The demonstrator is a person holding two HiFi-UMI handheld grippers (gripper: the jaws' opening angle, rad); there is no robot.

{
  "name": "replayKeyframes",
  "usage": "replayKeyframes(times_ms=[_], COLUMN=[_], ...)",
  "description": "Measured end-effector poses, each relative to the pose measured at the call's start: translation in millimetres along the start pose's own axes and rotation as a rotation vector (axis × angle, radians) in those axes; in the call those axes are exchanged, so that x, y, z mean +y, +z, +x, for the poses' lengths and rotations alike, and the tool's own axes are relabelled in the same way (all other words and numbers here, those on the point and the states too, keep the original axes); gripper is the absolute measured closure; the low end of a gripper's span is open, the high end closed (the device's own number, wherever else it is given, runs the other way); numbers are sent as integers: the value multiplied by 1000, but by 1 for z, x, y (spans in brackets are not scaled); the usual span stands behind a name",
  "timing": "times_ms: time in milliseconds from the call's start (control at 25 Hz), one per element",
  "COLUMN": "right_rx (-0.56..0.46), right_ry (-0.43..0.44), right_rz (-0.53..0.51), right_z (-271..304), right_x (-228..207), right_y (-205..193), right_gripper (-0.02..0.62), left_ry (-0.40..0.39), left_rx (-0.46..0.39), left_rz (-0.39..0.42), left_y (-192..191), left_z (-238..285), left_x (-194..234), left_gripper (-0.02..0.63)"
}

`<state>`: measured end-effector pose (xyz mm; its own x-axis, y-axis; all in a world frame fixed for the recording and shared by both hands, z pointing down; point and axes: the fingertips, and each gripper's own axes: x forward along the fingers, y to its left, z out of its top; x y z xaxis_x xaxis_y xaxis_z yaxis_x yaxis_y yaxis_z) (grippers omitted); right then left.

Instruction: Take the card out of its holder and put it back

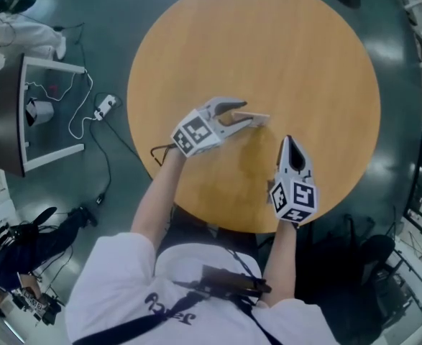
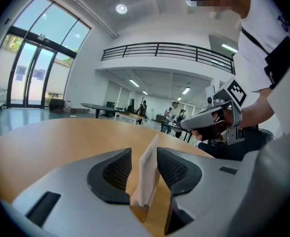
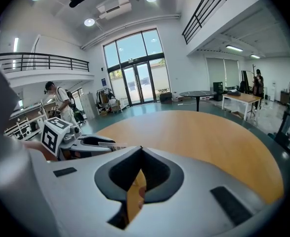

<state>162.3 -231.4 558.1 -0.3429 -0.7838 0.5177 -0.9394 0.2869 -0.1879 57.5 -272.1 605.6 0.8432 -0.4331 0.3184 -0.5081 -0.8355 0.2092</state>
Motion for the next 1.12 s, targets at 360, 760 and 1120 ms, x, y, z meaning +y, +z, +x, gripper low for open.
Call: replayKeyframes(times_ms=[360,760,1120], right_rx=[12,-9,-30], right_ry=[-30,-50,-66], right_rz=[24,47,66], right_z=[0,-12,-22], right_x=[-16,-21,-23], right_y=[0,-2,-2], right_gripper=[575,575,575], left_ry=[-108,-246,-383], left_rx=[17,61,92], left_rz=[55,144,188], left_y=[8,8,4], left_z=[24,36,47], left_x=[-15,-27,-34], left_gripper=[431,551,578])
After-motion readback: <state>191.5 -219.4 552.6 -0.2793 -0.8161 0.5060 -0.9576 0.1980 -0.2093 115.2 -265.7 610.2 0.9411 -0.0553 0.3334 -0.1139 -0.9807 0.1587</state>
